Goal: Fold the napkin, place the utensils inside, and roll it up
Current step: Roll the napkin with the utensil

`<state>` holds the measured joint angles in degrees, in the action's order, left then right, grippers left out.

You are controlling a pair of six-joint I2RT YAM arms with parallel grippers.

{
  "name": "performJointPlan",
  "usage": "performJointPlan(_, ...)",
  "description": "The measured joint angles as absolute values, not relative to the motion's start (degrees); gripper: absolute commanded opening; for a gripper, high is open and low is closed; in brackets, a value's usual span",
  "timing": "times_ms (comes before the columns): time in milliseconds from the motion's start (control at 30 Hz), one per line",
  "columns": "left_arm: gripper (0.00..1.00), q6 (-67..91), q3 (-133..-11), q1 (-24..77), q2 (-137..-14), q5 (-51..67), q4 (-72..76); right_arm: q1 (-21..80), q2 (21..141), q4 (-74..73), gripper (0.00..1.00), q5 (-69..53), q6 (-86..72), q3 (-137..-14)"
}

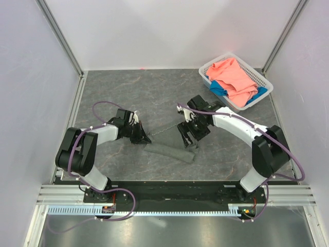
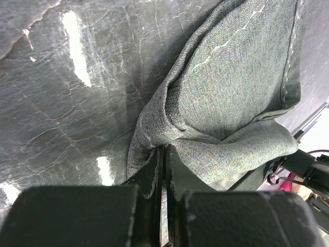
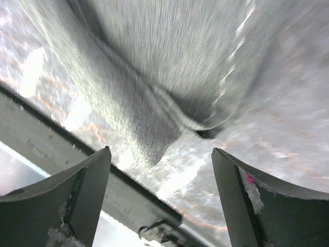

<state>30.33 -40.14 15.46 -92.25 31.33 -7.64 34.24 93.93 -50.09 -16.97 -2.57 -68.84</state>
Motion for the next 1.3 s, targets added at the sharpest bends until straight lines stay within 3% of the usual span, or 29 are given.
performJointPlan(200, 0.02, 30.35, -40.25, 15.46, -92.36, 31.42, -7.66, 44.77, 90.35, -44.45, 0.85, -7.09, -0.25, -72.18)
performJointPlan(367, 0.02, 30.33, -40.45, 15.46, -92.64, 31.62, -7.66, 56.82, 90.45, -34.52, 0.71, -2.11, 2.37, -71.83)
performJointPlan(600, 0.02, 30.35, -40.51, 15.44, -92.73, 31.66, -7.66, 61.58, 97.86, -26.72, 0.56, 1.15, 5.96, -71.72)
performJointPlan(1300, 0.02, 30.35, -40.56, 15.44, -92.84, 31.81, -7.64, 61.67, 105.93, -22.81, 0.53, 3.49, 9.34, -70.63)
